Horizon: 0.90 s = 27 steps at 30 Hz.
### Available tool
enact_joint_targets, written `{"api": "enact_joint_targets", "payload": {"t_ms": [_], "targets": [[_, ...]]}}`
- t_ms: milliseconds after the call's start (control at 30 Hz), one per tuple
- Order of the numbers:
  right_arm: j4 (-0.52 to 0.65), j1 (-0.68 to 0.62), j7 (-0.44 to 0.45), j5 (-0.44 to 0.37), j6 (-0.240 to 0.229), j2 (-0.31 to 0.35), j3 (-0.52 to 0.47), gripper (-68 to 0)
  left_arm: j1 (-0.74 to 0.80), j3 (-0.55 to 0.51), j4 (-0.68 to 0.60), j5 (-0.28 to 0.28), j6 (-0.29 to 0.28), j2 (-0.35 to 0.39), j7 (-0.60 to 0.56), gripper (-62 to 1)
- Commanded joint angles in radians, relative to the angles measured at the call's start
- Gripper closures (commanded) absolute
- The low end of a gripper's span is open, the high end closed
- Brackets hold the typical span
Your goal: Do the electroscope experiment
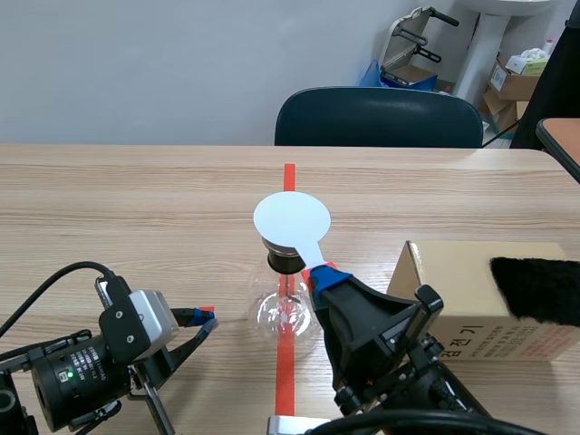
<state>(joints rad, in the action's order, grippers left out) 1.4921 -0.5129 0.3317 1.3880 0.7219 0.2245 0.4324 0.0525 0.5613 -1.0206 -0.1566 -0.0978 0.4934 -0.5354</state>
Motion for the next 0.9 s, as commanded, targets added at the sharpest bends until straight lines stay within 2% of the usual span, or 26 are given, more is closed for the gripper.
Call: {"api": "enact_joint_targets", "payload": {"t_ms": [0,200,633,867], "targets": [[0.025,0.014,-0.013,-0.004,0.061,0.003,-0.007,-1.8,0.000,-0.007,-0.008,0.003,0.006,0.003,-0.021,-5.5],[0.025,0.014,-0.085,-0.004,0.061,0.003,-0.007,-1.8,0.000,-0.007,-0.008,0.003,0.006,0.003,-0.021,-5.5],[0.025,0.014,-0.394,-0.004,0.061,0.003,-0.007,-1.8,0.000,-0.007,-0.008,0.003,0.006,0.003,-0.021,-5.5],[0.025,0.014,-0.507,-0.004,0.061,0.003,-0.007,-1.8,0.000,-0.007,-0.008,0.003,0.006,0.003,-0.021,-5.5]]}}
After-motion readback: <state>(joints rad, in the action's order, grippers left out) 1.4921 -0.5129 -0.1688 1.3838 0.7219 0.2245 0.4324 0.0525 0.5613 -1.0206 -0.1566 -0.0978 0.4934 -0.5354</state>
